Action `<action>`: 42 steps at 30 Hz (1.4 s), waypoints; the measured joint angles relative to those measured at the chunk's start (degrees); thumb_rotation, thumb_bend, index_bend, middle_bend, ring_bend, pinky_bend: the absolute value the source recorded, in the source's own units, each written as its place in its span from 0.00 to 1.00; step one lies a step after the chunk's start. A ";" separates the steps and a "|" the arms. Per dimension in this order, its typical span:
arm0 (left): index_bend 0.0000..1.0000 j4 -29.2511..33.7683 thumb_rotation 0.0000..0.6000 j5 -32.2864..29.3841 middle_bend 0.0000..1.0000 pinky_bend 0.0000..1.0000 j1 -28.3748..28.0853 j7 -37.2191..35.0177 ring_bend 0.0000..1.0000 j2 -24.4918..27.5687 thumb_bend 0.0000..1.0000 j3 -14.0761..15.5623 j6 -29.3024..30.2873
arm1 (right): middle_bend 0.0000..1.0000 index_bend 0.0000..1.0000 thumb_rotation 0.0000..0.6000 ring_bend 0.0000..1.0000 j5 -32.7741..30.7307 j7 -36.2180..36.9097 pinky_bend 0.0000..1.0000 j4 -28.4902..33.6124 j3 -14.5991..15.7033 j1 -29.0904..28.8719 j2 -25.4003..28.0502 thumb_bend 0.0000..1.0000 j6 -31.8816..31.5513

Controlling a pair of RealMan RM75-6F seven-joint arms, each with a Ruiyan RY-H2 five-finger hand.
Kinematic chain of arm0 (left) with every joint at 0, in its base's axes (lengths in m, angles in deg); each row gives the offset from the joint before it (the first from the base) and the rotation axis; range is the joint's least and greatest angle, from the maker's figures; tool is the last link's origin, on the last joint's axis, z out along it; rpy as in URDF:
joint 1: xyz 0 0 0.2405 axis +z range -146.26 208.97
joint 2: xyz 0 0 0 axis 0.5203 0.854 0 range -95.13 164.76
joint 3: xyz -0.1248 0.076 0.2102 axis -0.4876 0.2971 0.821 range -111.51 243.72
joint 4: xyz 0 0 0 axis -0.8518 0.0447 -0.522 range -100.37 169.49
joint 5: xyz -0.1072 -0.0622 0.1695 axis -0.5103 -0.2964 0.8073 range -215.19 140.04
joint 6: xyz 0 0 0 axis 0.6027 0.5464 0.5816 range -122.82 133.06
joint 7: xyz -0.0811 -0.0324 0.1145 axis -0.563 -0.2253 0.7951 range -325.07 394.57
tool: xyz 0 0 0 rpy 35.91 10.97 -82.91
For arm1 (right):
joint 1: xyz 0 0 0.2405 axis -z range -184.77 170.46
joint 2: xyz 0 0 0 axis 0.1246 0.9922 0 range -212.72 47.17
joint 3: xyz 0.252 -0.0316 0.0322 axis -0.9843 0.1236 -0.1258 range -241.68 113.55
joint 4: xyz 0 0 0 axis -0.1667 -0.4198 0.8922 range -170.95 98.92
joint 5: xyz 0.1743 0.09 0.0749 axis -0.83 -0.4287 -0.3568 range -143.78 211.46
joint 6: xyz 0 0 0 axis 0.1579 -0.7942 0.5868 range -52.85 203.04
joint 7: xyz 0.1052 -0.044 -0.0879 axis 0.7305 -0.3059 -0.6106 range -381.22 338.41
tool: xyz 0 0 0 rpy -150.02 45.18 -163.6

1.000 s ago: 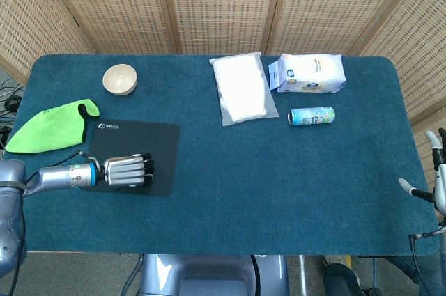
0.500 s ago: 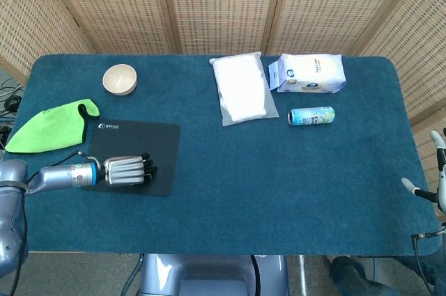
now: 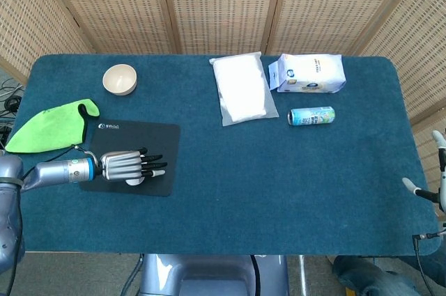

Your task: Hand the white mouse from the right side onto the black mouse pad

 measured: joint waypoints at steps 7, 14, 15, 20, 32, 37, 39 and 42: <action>0.00 2.40 1.00 -6.57 0.00 0.16 1.70 -1.99 0.00 2.80 0.03 -6.15 6.16 | 0.00 0.00 1.00 0.00 0.77 0.45 0.00 0.61 0.23 0.22 0.38 0.00 -0.34; 0.00 12.01 1.00 -19.49 0.00 0.00 5.61 -6.71 0.00 6.03 0.00 -17.49 8.11 | 0.00 0.00 1.00 0.00 2.43 0.30 0.00 1.84 0.88 0.46 0.75 0.00 -1.08; 0.00 14.30 1.00 -20.63 0.00 0.00 6.17 -6.97 0.00 6.81 0.00 -18.36 7.85 | 0.00 0.00 1.00 0.00 2.69 0.18 0.00 2.07 1.04 0.51 0.79 0.00 -1.18; 0.00 32.82 1.00 -26.63 0.00 0.00 10.02 -5.43 0.00 12.97 0.00 -21.45 5.64 | 0.00 0.00 1.00 0.00 4.03 -0.83 0.00 3.32 1.85 0.78 1.16 0.00 -1.70; 0.00 87.59 1.00 -46.67 0.00 0.00 23.38 16.41 0.00 31.60 0.00 -24.06 -0.92 | 0.00 0.00 1.00 0.00 7.62 -6.23 0.00 6.29 4.61 1.51 1.59 0.00 -2.84; 0.00 94.95 1.00 -47.48 0.00 0.00 31.25 24.57 0.00 34.99 0.00 -23.31 1.62 | 0.00 0.00 1.00 0.00 8.08 -7.23 0.00 7.58 5.08 1.86 2.18 0.00 -3.18; 0.00 94.71 1.00 -45.73 0.00 0.00 32.40 24.81 0.00 35.07 0.00 -23.00 2.73 | 0.00 0.00 1.00 0.00 8.22 -7.27 0.00 7.92 5.24 1.93 2.54 0.00 -3.12; 0.00 93.37 1.00 -42.33 0.00 0.00 34.07 25.08 0.00 34.88 0.00 -22.55 4.25 | 0.00 0.00 1.00 0.00 8.54 -7.14 0.00 8.48 5.33 2.11 3.05 0.00 -3.41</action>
